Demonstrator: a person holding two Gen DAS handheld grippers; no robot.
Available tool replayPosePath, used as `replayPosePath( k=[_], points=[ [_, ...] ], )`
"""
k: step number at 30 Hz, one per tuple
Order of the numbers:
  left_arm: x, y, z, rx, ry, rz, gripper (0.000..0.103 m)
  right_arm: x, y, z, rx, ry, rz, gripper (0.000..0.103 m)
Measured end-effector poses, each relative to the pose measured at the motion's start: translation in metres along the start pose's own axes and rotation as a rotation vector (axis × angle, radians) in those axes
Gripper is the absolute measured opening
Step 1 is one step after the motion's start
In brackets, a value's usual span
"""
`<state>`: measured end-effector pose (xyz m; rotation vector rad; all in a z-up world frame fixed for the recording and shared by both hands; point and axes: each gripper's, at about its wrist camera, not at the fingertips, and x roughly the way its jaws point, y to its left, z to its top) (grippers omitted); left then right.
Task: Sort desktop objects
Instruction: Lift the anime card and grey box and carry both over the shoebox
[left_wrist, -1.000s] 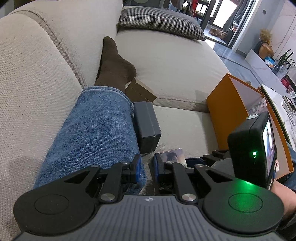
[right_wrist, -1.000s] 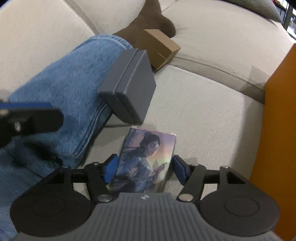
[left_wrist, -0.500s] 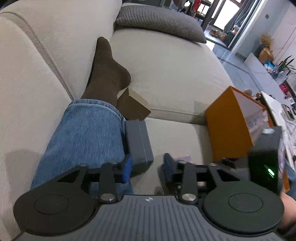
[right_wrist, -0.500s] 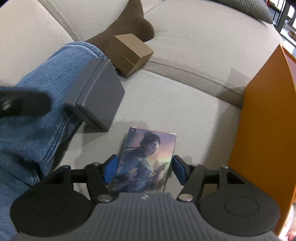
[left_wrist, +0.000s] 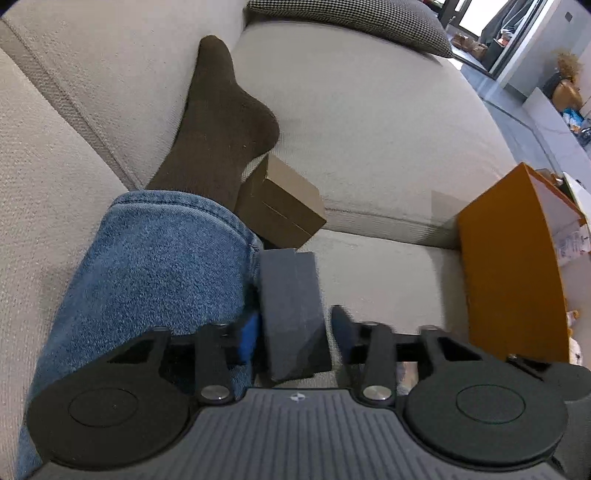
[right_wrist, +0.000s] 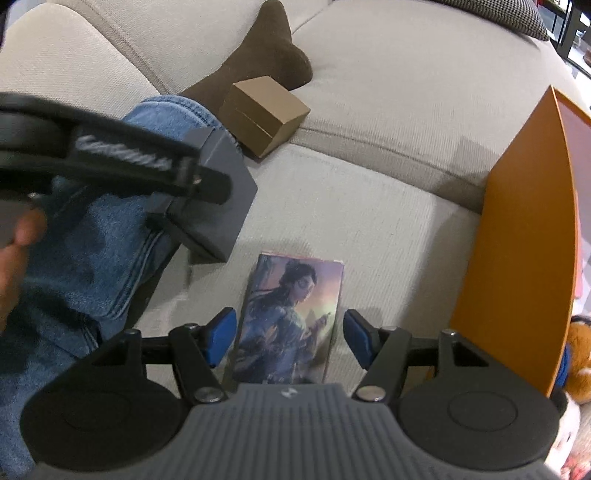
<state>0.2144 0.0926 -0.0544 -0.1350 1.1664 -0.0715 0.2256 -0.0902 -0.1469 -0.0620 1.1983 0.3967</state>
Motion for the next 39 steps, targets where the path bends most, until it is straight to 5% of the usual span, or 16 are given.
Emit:
replayPosePath(
  k=[17, 30, 39],
  points=[
    [-0.049, 0.004, -0.051, -0.013, -0.088, -0.047, 0.04, 0.017, -0.002, -0.005, 0.089, 0.027, -0.019, 0.065],
    [-0.036, 0.005, -0.065, -0.049, -0.056, -0.079, 0.04, 0.011, -0.014, -0.01, 0.187, 0.01, 0.029, 0.068],
    [-0.029, 0.004, -0.068, -0.048, -0.04, -0.112, 0.04, 0.009, -0.021, -0.014, 0.278, 0.002, 0.073, 0.061]
  ],
)
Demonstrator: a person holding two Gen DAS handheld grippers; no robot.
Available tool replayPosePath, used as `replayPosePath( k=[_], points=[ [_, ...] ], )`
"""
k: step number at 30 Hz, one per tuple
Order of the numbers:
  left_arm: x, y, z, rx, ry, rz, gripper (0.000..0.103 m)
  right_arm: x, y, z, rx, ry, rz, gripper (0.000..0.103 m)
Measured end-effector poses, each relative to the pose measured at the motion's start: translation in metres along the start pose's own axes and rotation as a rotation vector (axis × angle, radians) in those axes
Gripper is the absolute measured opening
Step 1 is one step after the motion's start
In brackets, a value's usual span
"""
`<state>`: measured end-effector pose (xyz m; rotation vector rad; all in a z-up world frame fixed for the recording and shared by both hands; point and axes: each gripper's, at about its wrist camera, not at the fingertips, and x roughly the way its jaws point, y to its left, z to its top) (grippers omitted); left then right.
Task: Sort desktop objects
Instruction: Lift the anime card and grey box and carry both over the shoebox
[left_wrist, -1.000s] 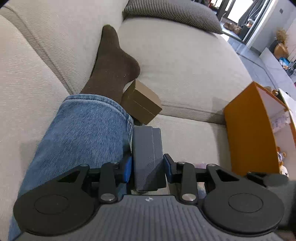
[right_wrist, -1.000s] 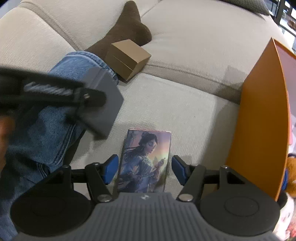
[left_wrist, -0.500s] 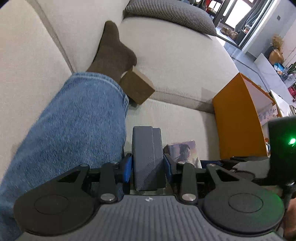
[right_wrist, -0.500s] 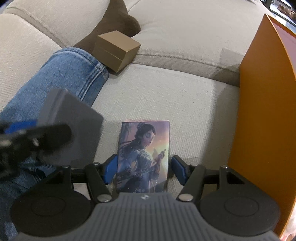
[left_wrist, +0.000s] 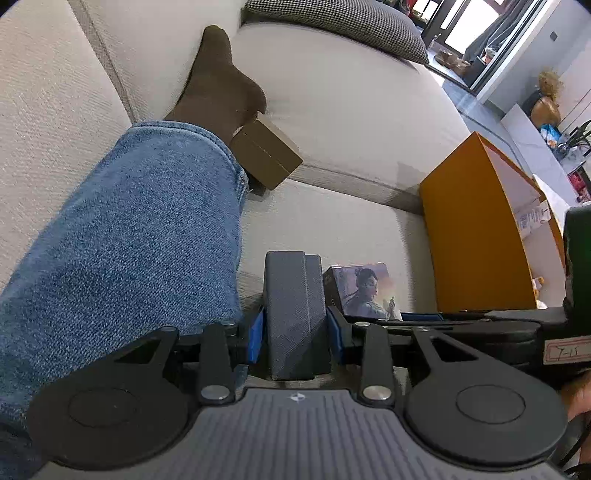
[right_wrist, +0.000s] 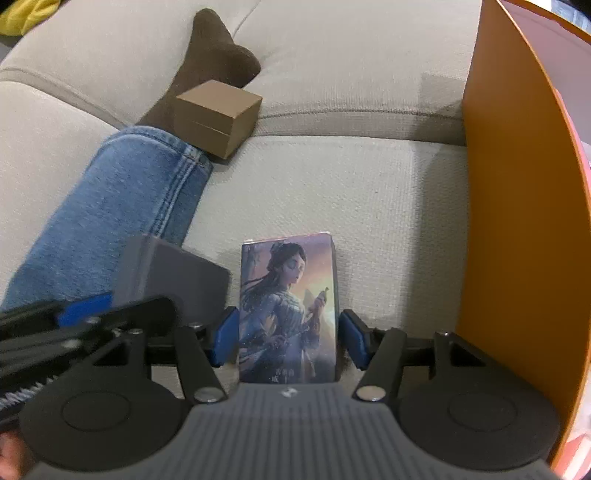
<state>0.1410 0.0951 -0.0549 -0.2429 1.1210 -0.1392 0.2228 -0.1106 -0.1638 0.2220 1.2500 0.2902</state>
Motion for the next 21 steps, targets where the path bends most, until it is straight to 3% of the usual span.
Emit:
replayPosePath(
  k=[11, 16, 21],
  points=[
    [-0.024, 0.011, 0.003, -0.079, -0.069, -0.062, 0.04, -0.027, 0.007, -0.004, -0.015, -0.049, 0.061, 0.061],
    [-0.043, 0.004, 0.009, -0.064, -0.122, -0.061, 0.04, -0.055, 0.011, -0.007, -0.039, -0.104, 0.099, 0.061],
    [-0.062, -0.024, 0.02, 0.014, -0.17, -0.072, 0.04, -0.09, 0.008, -0.009, -0.063, -0.176, 0.132, 0.061]
  ],
)
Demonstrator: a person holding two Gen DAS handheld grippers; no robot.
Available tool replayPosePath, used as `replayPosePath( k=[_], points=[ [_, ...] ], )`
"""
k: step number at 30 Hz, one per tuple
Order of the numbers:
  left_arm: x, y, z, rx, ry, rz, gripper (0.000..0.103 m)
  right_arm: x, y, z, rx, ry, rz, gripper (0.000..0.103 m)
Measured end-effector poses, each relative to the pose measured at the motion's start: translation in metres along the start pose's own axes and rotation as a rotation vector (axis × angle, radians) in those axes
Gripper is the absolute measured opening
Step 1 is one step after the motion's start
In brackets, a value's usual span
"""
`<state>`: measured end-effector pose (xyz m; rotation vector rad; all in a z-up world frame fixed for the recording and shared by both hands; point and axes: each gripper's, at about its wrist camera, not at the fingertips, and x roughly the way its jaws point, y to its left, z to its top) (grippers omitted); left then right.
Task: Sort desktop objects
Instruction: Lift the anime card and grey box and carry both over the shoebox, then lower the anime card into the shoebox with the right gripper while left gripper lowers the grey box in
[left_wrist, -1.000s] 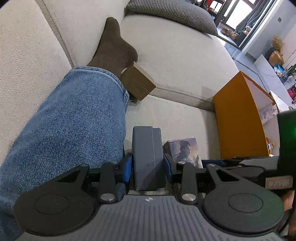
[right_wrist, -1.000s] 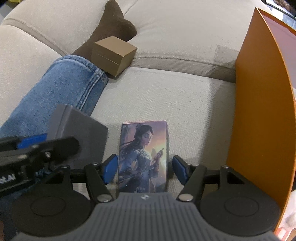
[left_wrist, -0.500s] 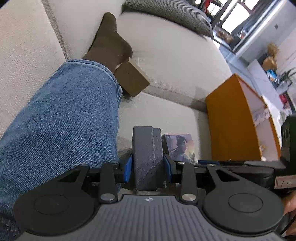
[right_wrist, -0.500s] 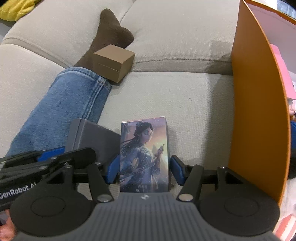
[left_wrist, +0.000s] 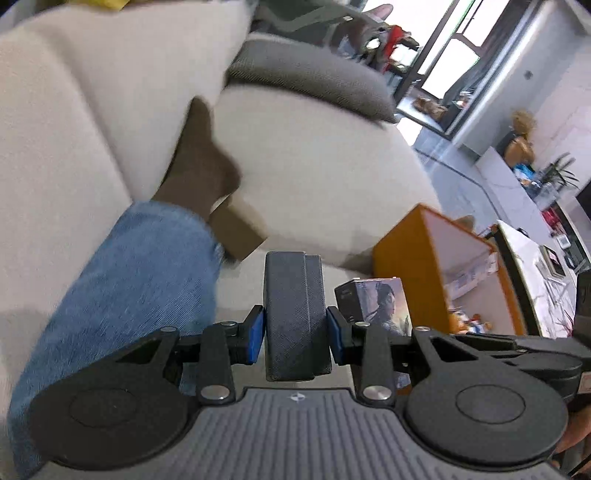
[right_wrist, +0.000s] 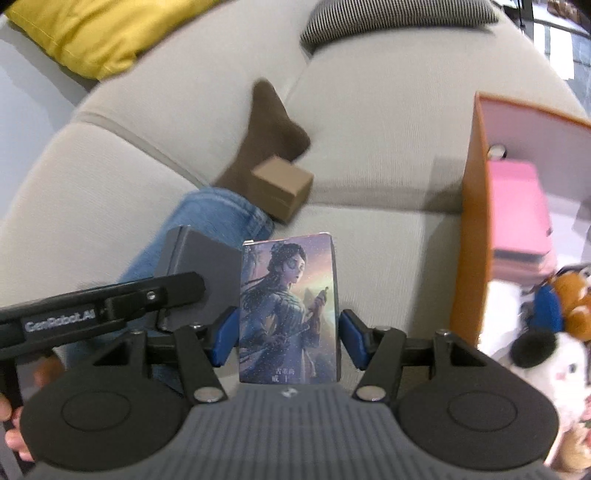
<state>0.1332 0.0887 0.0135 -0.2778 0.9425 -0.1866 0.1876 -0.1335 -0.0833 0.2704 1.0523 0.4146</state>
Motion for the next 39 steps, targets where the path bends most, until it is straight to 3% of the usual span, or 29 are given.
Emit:
replayPosePath(
  k=[6, 12, 18, 24, 31, 39],
  points=[
    [-0.009, -0.04, 0.018, 0.098, -0.043, -0.042, 0.04, -0.055, -0.025, 0.012, 0.022, -0.1, -0.007, 0.061],
    [0.008, -0.08, 0.039, 0.171, -0.052, -0.064, 0.04, -0.088, -0.077, 0.033, 0.093, -0.181, -0.121, 0.061],
    [0.038, -0.101, 0.052, 0.196, -0.021, -0.051, 0.04, -0.059, -0.125, 0.056, 0.144, -0.139, -0.206, 0.061],
    [0.062, -0.106, 0.062, 0.202, 0.004, -0.026, 0.04, -0.01, -0.151, 0.072, 0.198, -0.08, -0.211, 0.061],
    [0.075, -0.103, 0.066, 0.202, 0.024, -0.019, 0.04, 0.01, -0.161, 0.083, 0.254, -0.068, -0.158, 0.062],
    [0.066, -0.107, 0.068, 0.213, 0.011, -0.027, 0.04, -0.007, -0.171, 0.079, 0.311, -0.082, -0.098, 0.061]
  ],
)
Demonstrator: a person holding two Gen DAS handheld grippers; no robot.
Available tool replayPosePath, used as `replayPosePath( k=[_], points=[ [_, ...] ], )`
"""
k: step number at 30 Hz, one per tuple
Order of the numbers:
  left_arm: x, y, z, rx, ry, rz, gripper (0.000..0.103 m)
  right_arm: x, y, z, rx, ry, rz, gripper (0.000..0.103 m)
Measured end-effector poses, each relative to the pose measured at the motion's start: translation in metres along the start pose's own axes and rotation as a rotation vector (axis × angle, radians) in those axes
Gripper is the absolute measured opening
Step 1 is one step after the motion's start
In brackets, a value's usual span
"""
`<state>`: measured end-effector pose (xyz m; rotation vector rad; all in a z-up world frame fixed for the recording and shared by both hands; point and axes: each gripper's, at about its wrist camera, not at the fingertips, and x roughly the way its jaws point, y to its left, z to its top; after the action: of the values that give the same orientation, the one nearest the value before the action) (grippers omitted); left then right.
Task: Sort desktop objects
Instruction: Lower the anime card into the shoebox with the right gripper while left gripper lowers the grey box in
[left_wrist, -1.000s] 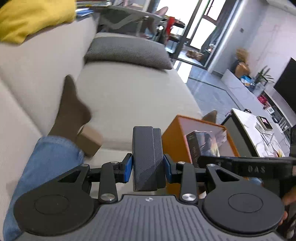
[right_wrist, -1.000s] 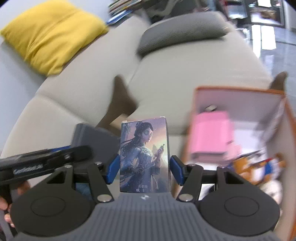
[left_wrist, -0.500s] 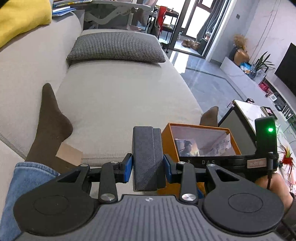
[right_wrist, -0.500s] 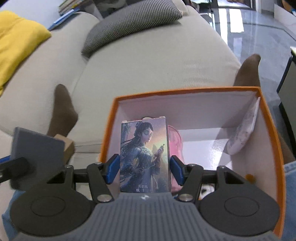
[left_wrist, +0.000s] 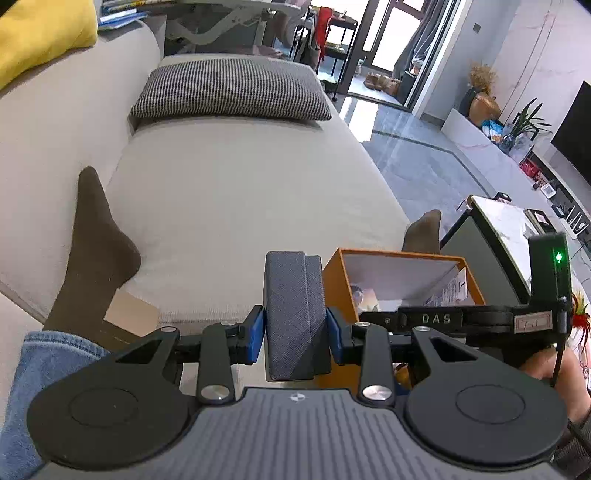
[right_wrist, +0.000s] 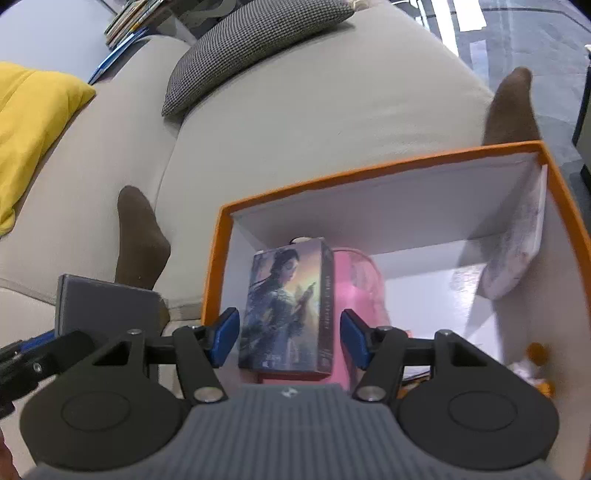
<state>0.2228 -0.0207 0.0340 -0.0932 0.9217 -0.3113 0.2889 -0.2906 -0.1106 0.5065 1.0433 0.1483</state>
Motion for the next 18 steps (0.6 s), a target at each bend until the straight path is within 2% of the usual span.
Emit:
replayPosePath(
  k=[1, 2, 5, 9, 12, 18],
  points=[
    [-0.002, -0.001, 0.001, 0.004, -0.004, -0.002, 0.04, -0.003, -0.002, -0.001, 0.004, -0.004, -0.001, 0.056],
    [-0.005, -0.003, 0.002, 0.008, -0.009, -0.003, 0.04, -0.004, -0.003, -0.001, 0.002, -0.003, 0.004, 0.043],
    [-0.01, -0.009, 0.005, 0.024, -0.02, -0.01, 0.04, -0.002, -0.006, -0.005, -0.004, 0.007, 0.001, 0.033],
    [-0.017, -0.027, 0.011, 0.064, -0.043, -0.034, 0.04, -0.005, -0.006, -0.007, -0.028, -0.01, 0.004, 0.031],
    [-0.018, -0.046, 0.017, 0.106, -0.058, -0.064, 0.04, -0.024, -0.009, -0.006, -0.047, -0.033, 0.021, 0.031],
    [0.001, -0.092, 0.025, 0.171, -0.034, -0.155, 0.04, -0.079, -0.025, -0.005, -0.117, -0.124, -0.064, 0.029]
  ],
)
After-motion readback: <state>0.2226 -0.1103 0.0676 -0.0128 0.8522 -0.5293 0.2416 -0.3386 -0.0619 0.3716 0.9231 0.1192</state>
